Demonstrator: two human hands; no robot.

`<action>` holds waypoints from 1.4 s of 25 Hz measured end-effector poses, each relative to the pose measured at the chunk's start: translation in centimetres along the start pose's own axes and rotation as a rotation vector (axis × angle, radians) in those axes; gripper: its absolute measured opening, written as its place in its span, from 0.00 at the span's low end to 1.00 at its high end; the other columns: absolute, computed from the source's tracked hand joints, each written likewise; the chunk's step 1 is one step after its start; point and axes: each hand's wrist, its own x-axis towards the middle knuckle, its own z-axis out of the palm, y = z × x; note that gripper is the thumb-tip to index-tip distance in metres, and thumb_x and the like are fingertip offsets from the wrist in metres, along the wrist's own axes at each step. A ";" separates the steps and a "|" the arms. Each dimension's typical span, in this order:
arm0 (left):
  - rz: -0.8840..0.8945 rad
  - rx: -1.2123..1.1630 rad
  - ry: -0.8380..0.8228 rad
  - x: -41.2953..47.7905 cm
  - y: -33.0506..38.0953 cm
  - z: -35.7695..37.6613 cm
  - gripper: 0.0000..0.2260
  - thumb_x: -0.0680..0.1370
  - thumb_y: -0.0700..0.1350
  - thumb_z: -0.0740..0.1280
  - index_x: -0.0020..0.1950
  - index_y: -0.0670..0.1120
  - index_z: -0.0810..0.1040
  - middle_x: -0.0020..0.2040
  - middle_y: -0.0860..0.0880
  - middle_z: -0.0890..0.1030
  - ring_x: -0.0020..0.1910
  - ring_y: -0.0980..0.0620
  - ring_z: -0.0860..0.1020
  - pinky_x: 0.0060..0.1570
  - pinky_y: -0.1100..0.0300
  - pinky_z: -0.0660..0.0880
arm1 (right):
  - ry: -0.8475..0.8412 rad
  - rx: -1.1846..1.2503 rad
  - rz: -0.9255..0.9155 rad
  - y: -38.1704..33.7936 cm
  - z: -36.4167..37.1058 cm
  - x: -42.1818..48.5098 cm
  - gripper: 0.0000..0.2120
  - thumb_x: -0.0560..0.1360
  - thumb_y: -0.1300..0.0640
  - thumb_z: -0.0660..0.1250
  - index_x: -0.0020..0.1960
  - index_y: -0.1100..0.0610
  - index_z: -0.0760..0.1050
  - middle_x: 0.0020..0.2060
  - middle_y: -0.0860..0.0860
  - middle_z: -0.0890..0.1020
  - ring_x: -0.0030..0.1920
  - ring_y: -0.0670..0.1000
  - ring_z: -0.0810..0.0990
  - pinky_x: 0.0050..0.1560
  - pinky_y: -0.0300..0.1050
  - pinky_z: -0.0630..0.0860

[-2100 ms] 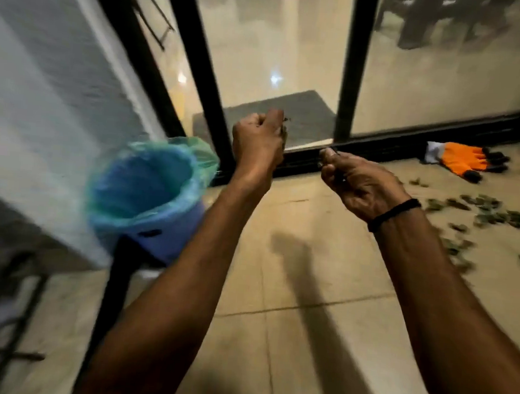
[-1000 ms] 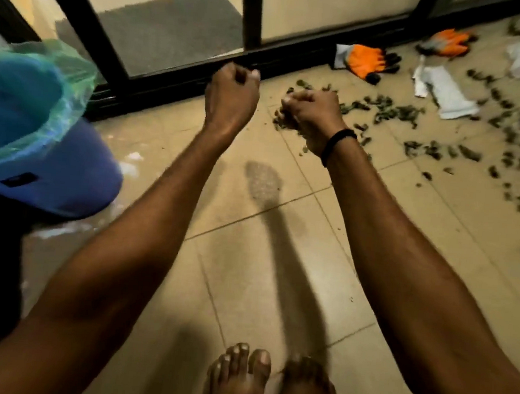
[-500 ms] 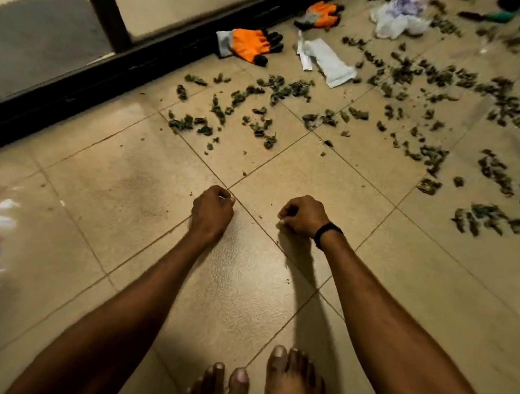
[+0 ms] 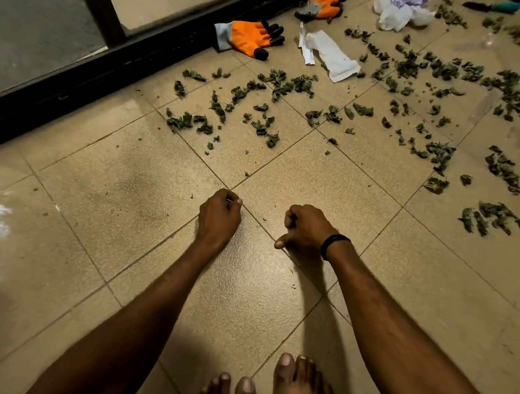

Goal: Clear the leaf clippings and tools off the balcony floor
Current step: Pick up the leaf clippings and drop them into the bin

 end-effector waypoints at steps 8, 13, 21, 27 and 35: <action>-0.005 -0.016 0.028 1.2 0.2 0.3 0.06 0.80 0.47 0.66 0.52 0.45 0.80 0.42 0.51 0.82 0.43 0.52 0.80 0.42 0.59 0.73 | 0.235 0.096 -0.027 -2.9 1.4 2.9 0.20 0.59 0.44 0.81 0.41 0.52 0.76 0.43 0.49 0.75 0.43 0.49 0.73 0.39 0.42 0.68; 0.027 0.046 0.094 3.8 0.2 0.6 0.08 0.79 0.48 0.66 0.53 0.46 0.80 0.47 0.49 0.83 0.47 0.50 0.80 0.46 0.54 0.77 | 0.371 0.181 -0.061 -4.9 1.7 6.3 0.20 0.62 0.46 0.80 0.48 0.53 0.78 0.46 0.51 0.76 0.47 0.49 0.74 0.44 0.41 0.71; -0.033 -0.015 0.255 8.1 -0.1 0.0 0.08 0.80 0.47 0.65 0.54 0.46 0.80 0.50 0.47 0.83 0.50 0.49 0.79 0.49 0.55 0.74 | 0.510 0.230 -0.236 -7.5 2.4 11.7 0.04 0.72 0.58 0.73 0.46 0.57 0.84 0.42 0.51 0.79 0.46 0.50 0.74 0.46 0.38 0.70; -0.012 -0.069 0.253 10.1 0.4 1.2 0.07 0.80 0.48 0.65 0.55 0.48 0.79 0.49 0.49 0.82 0.48 0.50 0.80 0.50 0.48 0.78 | 0.656 0.159 -0.203 -7.1 1.5 12.7 0.05 0.79 0.60 0.63 0.48 0.57 0.78 0.45 0.52 0.78 0.49 0.50 0.73 0.48 0.43 0.72; 0.159 0.022 0.086 12.1 3.6 5.6 0.14 0.80 0.48 0.66 0.64 0.45 0.76 0.55 0.44 0.77 0.52 0.48 0.76 0.52 0.54 0.74 | 0.821 0.265 0.239 4.1 -8.3 12.8 0.10 0.77 0.60 0.68 0.57 0.58 0.82 0.53 0.54 0.81 0.51 0.48 0.79 0.49 0.28 0.70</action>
